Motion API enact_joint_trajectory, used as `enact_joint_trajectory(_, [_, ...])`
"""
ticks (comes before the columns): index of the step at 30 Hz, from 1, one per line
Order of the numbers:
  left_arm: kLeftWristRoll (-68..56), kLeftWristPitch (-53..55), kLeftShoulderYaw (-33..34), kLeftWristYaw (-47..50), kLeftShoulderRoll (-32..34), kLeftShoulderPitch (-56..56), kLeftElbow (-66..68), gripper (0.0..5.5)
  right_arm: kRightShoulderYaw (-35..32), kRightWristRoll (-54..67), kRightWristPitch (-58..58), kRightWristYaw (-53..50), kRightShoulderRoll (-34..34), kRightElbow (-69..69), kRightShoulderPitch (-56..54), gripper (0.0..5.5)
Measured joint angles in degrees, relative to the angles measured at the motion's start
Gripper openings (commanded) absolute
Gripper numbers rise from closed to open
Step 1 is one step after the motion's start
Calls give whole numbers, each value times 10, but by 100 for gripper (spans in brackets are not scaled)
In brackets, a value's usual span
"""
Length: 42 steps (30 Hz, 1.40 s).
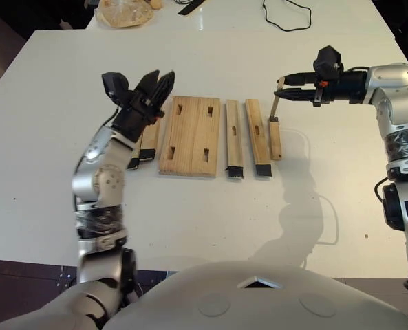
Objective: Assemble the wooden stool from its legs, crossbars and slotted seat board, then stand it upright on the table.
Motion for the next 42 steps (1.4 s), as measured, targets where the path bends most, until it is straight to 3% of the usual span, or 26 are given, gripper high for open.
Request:
enact_joint_trajectory(5, [-8, -24, -21, 79, -109, -9, -15, 256, -1, -3, -48, 49, 20, 48, -18, 129])
enact_joint_trajectory(24, [12, -53, -65, 90, -113, -26, 40, 256, -4, -25, -144, 111, 72, 132, -38, 129])
enact_joint_trajectory(42, [11, -64, -35, 105, -110, -18, 36, 256, -24, -24, -99, 123, 70, 171, -35, 129])
